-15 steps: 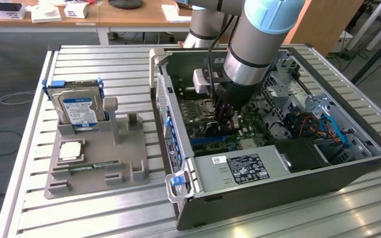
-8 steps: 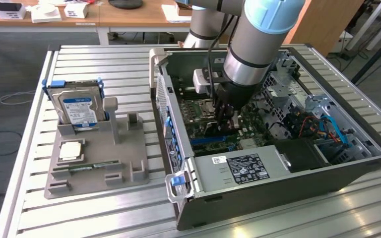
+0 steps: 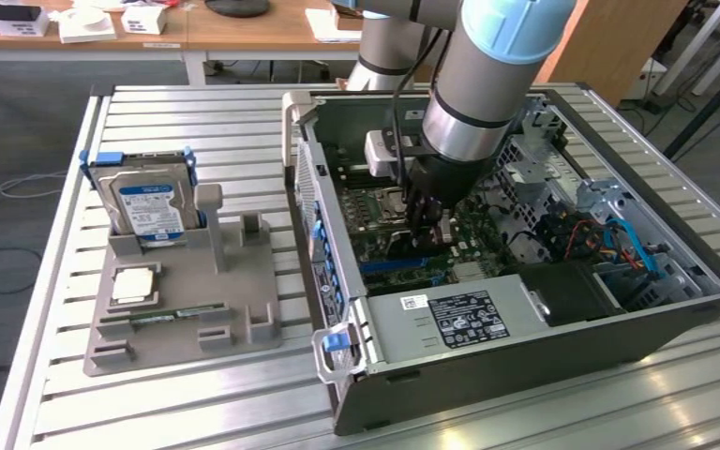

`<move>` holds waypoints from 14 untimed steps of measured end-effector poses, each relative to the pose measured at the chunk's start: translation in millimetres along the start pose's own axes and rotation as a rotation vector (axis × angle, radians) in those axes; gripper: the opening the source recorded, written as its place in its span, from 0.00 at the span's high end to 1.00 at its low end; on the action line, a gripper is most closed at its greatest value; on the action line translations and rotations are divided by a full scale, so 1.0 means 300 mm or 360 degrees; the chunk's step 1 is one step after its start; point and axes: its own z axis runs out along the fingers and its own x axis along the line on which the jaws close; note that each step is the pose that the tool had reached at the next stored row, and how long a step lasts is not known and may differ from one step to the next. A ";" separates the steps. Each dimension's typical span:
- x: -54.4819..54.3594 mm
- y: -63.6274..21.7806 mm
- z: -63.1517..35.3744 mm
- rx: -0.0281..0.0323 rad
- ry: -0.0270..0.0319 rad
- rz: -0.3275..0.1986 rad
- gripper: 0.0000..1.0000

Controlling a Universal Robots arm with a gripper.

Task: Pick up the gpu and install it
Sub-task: 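Insert the gpu into the slot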

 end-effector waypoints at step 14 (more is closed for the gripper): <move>0.000 0.000 0.000 0.00018 0.00267 0.0000 0.73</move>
